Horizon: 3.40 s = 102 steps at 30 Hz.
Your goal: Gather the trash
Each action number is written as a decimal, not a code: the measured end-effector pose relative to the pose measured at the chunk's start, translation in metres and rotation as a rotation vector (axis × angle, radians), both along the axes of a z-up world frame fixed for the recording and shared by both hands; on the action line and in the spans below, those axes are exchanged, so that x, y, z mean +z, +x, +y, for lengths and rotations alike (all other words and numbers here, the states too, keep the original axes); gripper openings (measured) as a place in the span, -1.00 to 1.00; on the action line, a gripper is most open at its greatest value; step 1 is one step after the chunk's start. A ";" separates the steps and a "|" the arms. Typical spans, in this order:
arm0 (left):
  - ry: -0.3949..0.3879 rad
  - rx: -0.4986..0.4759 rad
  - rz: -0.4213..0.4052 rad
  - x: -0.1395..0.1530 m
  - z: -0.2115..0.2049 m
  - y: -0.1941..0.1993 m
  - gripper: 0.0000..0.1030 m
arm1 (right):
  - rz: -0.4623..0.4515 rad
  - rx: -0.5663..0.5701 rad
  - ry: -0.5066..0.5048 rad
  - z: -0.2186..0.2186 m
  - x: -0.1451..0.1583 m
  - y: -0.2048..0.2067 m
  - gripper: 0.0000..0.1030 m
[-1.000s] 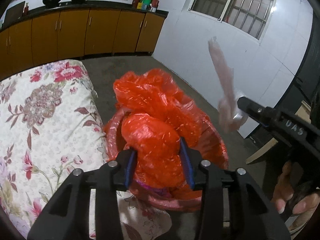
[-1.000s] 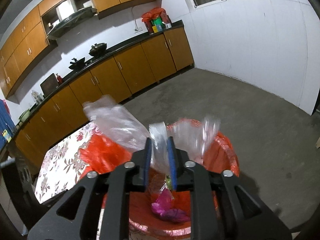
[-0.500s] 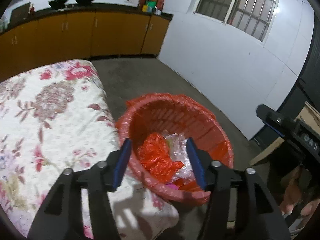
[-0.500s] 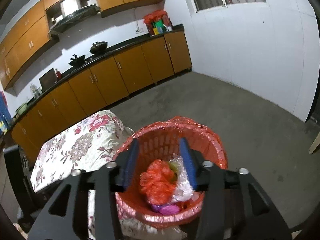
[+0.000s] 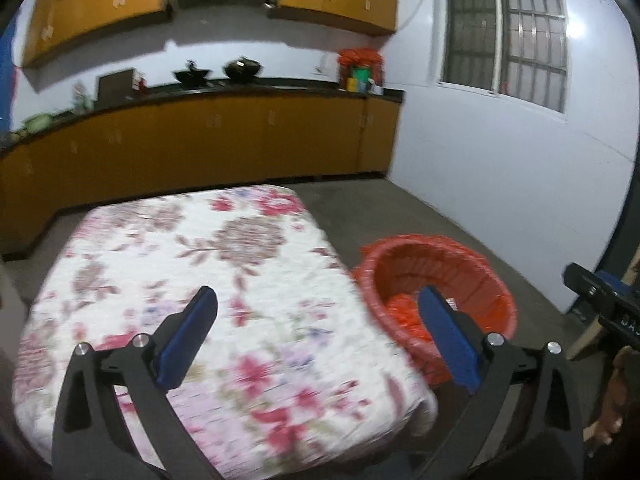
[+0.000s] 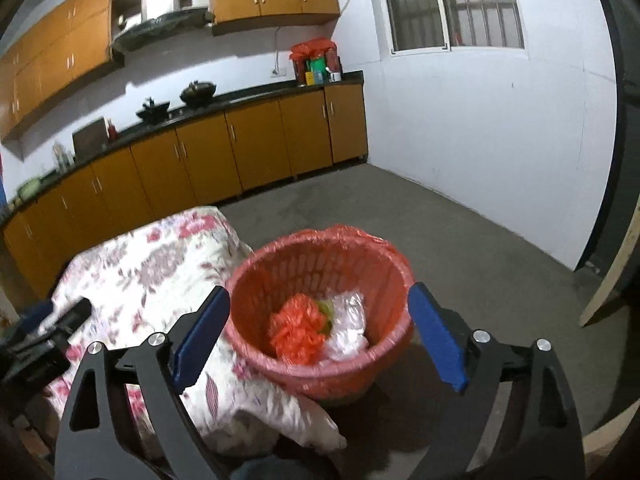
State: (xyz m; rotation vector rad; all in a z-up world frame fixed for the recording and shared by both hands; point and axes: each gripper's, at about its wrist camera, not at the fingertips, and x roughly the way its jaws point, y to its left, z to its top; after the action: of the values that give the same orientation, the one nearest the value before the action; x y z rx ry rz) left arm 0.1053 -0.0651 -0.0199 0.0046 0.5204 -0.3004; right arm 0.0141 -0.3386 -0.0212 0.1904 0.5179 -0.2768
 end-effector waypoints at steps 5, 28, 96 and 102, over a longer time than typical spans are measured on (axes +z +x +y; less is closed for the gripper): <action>0.036 0.086 -0.027 0.003 0.021 -0.023 0.91 | 0.001 0.029 -0.035 0.022 0.000 -0.014 0.81; 0.055 0.202 -0.123 0.012 0.048 -0.100 0.91 | -0.080 0.049 -0.185 0.079 0.006 -0.054 0.81; 0.019 0.230 -0.086 0.003 0.055 -0.120 0.91 | -0.027 0.005 -0.201 0.091 -0.012 -0.061 0.81; 0.019 0.230 -0.085 0.003 0.054 -0.120 0.91 | -0.027 0.004 -0.201 0.091 -0.012 -0.061 0.81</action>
State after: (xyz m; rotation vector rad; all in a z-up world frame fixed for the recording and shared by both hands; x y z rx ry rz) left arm -0.0150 -0.0107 -0.0169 -0.0234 0.4342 -0.0702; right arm -0.0467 -0.2478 -0.0329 -0.0020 0.4605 -0.3200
